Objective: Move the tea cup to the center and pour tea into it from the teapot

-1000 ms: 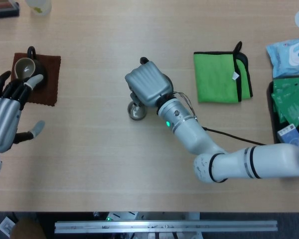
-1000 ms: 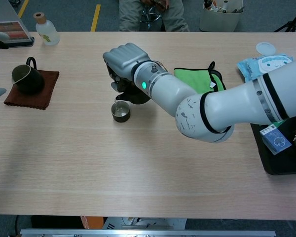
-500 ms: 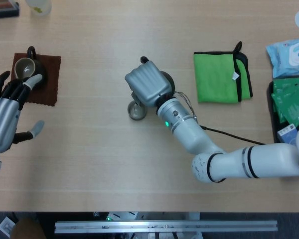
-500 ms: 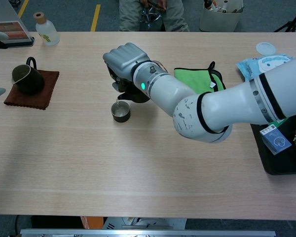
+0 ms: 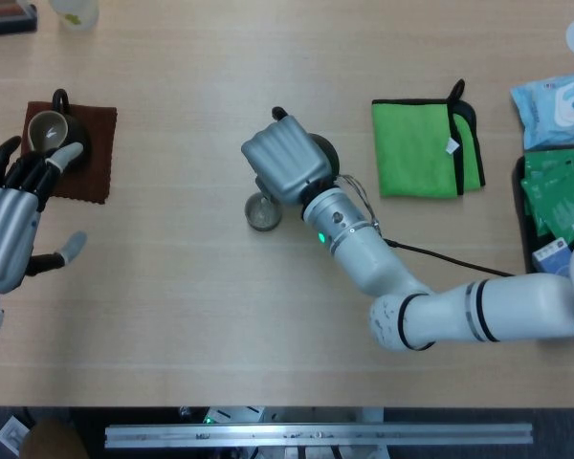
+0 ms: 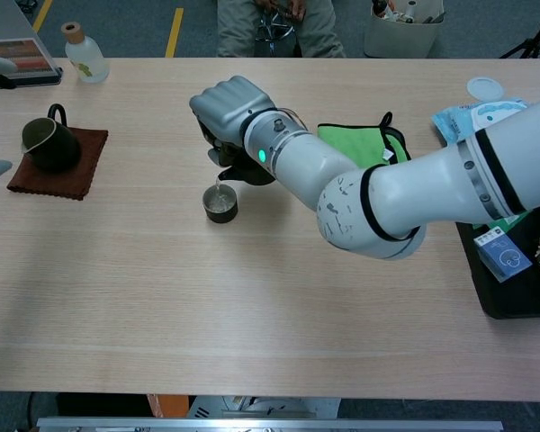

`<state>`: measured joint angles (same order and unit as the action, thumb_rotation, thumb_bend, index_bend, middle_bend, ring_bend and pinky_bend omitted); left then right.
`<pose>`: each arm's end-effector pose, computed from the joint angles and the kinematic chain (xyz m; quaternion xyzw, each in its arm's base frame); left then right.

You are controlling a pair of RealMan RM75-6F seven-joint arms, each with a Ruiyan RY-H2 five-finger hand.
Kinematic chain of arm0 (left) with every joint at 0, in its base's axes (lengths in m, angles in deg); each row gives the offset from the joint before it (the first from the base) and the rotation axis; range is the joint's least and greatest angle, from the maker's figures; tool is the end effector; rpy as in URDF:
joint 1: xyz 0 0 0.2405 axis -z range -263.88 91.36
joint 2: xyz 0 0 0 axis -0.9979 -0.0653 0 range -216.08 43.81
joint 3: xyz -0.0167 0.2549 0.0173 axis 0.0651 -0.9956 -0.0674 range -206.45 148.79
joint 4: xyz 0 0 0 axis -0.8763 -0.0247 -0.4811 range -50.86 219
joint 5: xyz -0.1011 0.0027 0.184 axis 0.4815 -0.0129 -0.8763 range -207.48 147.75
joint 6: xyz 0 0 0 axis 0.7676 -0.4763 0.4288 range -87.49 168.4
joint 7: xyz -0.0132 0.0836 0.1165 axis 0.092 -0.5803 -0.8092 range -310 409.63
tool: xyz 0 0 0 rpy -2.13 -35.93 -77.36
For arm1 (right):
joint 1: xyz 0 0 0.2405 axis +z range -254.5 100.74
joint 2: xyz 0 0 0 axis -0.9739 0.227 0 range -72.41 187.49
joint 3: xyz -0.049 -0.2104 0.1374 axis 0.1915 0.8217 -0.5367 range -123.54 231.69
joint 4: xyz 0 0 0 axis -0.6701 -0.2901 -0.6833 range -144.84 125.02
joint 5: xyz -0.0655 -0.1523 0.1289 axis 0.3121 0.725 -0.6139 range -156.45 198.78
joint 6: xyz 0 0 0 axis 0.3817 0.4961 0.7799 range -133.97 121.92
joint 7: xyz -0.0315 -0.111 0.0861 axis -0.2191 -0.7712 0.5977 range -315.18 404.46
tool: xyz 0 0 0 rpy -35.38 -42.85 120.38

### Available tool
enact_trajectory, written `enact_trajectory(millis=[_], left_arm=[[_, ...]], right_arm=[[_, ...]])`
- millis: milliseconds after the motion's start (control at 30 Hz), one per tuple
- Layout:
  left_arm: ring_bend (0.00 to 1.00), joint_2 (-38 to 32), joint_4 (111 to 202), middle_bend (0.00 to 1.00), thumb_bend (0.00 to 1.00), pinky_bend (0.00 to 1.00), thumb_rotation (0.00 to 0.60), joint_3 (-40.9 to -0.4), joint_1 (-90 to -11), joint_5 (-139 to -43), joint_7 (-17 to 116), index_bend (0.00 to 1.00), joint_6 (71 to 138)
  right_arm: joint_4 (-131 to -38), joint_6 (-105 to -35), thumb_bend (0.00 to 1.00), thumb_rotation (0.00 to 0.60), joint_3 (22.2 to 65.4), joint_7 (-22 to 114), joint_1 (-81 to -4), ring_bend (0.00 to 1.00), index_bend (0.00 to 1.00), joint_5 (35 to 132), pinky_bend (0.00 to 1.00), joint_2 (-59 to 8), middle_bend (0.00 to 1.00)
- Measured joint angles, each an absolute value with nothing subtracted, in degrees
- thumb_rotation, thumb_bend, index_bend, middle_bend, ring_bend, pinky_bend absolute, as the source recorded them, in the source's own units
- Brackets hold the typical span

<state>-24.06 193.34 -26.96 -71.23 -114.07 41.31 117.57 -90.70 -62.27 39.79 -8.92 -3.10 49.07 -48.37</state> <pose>-0.2269 0.2133 0.1273 -0.6485 -0.4103 -0.4171 0.4870 0.0257 -0.3443 -0.1087 0.8320 -0.2719 0.2890 0.3877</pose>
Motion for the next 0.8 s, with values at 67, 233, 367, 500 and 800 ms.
enact_trajectory(millis=[67,233,367,500,800], left_arm=[[0.17,-24.0,193.3,0.2,0.25,0.07,0.6,-26.9,-71.3,-114.1,41.3,0.1,117.6],[0.17,-24.0,193.3,0.2,0.25,0.07,0.6,-26.8,-71.3,-114.0,41.3,0.1,117.5],[0.17,-24.0,193.3,0.2,0.25,0.07,0.6,-26.8,-71.4,-114.1,41.6,0.1,117.4],[0.17,-24.0,193.2,0.2,0.25,0.07,0.6,-26.8,-71.5,-114.2,41.7,0.1,117.5],[0.17,-24.1,193.3,0.2,0.25,0.07,0.6,-26.7,-71.7,-114.4,41.9,0.1,117.7]], right_arm=[[-90.8,-62.3,0.4,0.6,39.9,-9.1,-3.0,0.91,0.98,49.0,0.23,-48.3,0.95],[-91.0,-62.5,0.4,0.6,40.0,-9.4,-2.9,0.91,0.98,48.8,0.23,-48.3,0.95],[-91.1,-62.7,0.4,0.6,39.9,-9.4,-2.9,0.91,0.98,48.6,0.23,-48.2,0.95],[-91.2,-63.0,0.4,0.6,40.1,-10.1,-2.8,0.91,0.98,48.1,0.23,-48.2,0.95],[-91.5,-63.4,0.4,0.6,40.3,-11.0,-2.6,0.91,0.98,47.1,0.23,-48.1,0.95]])
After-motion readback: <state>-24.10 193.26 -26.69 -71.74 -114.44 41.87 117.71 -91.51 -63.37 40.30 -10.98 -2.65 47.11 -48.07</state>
